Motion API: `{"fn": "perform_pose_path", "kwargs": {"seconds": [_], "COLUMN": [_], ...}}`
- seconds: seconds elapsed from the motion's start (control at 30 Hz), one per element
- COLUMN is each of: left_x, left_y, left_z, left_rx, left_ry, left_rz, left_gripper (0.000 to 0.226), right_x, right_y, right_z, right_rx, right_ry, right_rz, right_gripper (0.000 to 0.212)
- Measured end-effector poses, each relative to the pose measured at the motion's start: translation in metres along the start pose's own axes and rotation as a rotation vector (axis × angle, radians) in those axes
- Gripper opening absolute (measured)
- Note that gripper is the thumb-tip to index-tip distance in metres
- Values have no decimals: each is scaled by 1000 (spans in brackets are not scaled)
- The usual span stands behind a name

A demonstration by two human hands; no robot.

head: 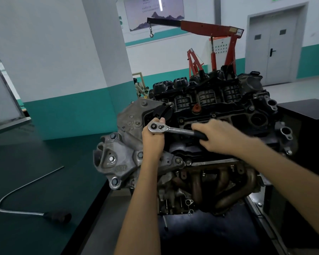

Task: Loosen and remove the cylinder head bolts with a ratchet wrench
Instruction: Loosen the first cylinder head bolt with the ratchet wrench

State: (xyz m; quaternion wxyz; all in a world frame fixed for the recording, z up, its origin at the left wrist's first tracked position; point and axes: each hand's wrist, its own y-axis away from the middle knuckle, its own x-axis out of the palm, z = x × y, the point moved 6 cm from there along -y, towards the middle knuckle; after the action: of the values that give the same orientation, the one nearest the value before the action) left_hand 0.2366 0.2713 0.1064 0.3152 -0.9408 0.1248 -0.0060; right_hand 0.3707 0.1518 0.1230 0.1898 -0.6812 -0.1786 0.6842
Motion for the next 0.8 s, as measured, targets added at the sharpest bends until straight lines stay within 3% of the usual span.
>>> {"fn": "perform_pose_path", "kwargs": {"seconds": [0.17,0.33,0.5,0.67,0.73,0.8], "left_x": [2,1,-1,-1,0,1], "left_y": [-4,-4,-5,-4,-5,-5], "left_z": [-1,-1,6,4,1,-1], "left_rx": [24,38,-49,-44,-37,-45], "left_ry": [-107,-107,-148,-79,-85,-69], "left_rz": [16,-18,-26,46,24,7], "left_gripper": [44,46,41,39,39,42], "right_x": [66,93,61,-4,-11,1], "right_y": [54,53,46,0,-8,7], "right_z": [62,116,61,0,0,7], "right_rx": [290,445,220,-25,-49,28], "right_ry": [-656,-939,-644,-34,30,-72], "right_rz": [-89,-176,30,129,100,40], "right_gripper": [18,18,21,20,22,18]}}
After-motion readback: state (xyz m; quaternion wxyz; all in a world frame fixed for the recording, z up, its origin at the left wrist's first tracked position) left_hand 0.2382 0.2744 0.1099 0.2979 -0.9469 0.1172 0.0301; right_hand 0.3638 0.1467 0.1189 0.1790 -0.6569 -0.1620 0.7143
